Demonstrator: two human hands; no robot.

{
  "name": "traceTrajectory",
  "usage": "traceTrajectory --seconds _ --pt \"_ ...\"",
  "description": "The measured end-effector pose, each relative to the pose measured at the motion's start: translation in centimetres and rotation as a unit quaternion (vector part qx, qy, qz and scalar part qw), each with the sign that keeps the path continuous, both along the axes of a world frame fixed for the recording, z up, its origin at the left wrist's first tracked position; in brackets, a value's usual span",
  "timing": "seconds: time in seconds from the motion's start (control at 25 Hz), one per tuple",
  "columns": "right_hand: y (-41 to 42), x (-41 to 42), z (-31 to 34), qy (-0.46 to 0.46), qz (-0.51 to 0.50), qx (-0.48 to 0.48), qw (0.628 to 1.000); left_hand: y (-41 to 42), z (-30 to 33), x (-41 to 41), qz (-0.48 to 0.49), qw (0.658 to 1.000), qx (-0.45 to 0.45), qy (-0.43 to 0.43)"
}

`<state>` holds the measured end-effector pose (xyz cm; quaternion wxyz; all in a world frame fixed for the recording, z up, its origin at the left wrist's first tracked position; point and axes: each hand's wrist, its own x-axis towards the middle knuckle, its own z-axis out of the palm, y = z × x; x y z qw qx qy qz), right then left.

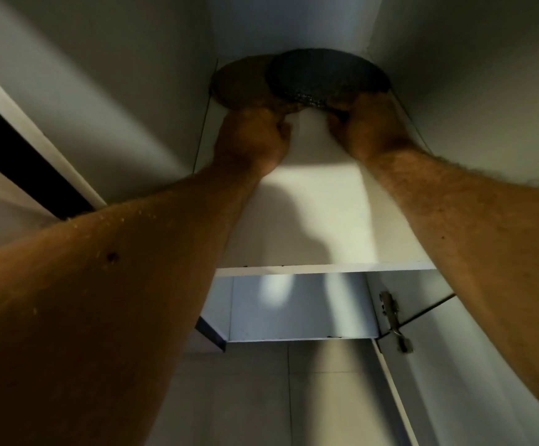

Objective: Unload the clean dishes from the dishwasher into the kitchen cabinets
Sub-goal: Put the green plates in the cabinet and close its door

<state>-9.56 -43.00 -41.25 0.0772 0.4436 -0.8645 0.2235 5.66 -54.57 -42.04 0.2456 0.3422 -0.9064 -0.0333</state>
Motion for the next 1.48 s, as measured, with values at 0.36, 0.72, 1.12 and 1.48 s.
traceTrajectory --seconds 0.36,0.72,1.12,1.48 --pt "2.9 4.5 1.4 0.073 -0.032 0.109 0.991 4.7 2.4 0.5 -0.038 0.990 -0.056 -0.120" --pt "12.8 14.7 5.4 -0.049 -0.077 0.172 0.981 16.0 4.7 9.3 -0.011 0.968 0.037 -0.248" --pt "23.5 24.9 18.7 -0.160 -0.081 0.141 0.974 27.4 21.0 20.5 -0.046 0.959 0.120 -0.252" --pt "36.3 33.3 36.2 -0.196 -0.104 0.163 0.961 38.8 40.0 30.4 -0.060 0.978 0.142 -0.143"
